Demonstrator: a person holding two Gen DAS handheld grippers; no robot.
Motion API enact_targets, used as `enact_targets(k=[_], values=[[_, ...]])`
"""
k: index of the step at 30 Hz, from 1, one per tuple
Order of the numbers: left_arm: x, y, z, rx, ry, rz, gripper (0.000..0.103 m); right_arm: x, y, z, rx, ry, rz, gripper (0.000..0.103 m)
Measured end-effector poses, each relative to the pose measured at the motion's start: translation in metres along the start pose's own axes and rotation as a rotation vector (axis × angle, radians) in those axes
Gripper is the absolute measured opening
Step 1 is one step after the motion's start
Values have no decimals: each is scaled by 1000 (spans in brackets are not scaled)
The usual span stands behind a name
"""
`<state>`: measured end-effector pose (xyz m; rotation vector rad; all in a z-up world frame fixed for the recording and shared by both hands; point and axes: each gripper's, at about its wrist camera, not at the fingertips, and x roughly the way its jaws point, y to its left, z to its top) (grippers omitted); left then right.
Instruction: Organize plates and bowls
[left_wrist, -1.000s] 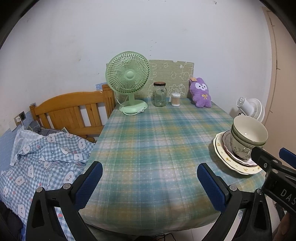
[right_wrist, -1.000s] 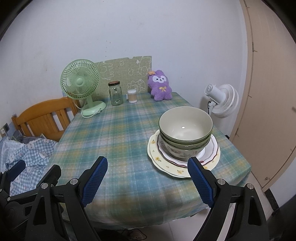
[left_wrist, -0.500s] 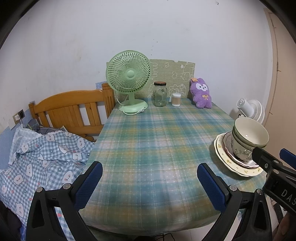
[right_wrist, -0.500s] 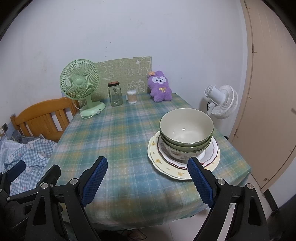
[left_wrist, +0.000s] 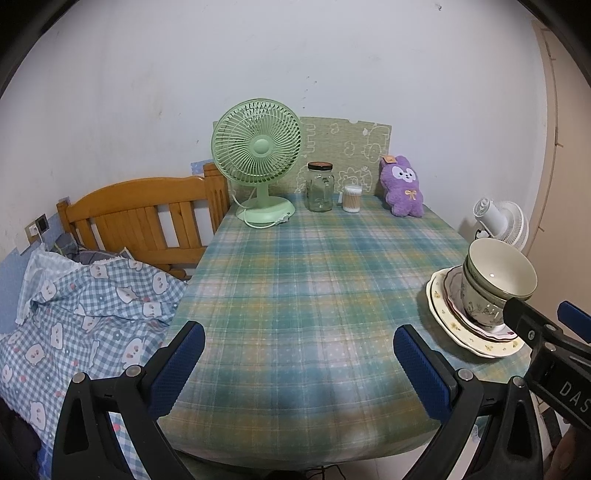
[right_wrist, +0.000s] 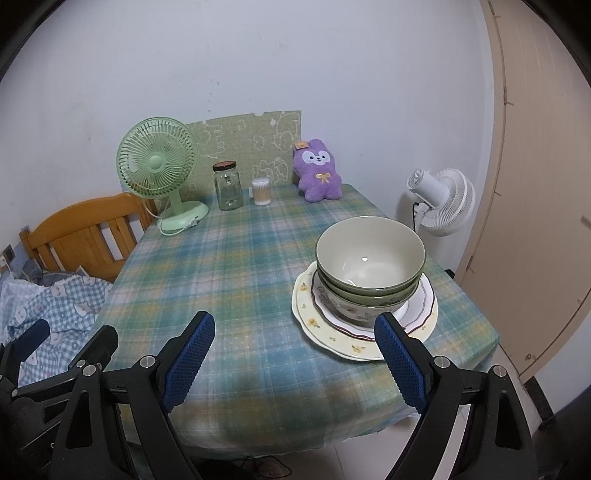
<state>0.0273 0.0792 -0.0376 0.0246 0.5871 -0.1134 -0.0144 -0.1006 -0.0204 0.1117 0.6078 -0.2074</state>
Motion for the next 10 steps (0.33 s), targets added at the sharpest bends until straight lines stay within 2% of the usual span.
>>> enact_targets(k=[10], values=[[-2,-3,3,-4,-2,-10,103,0,-2,2,0,7,-7,90]])
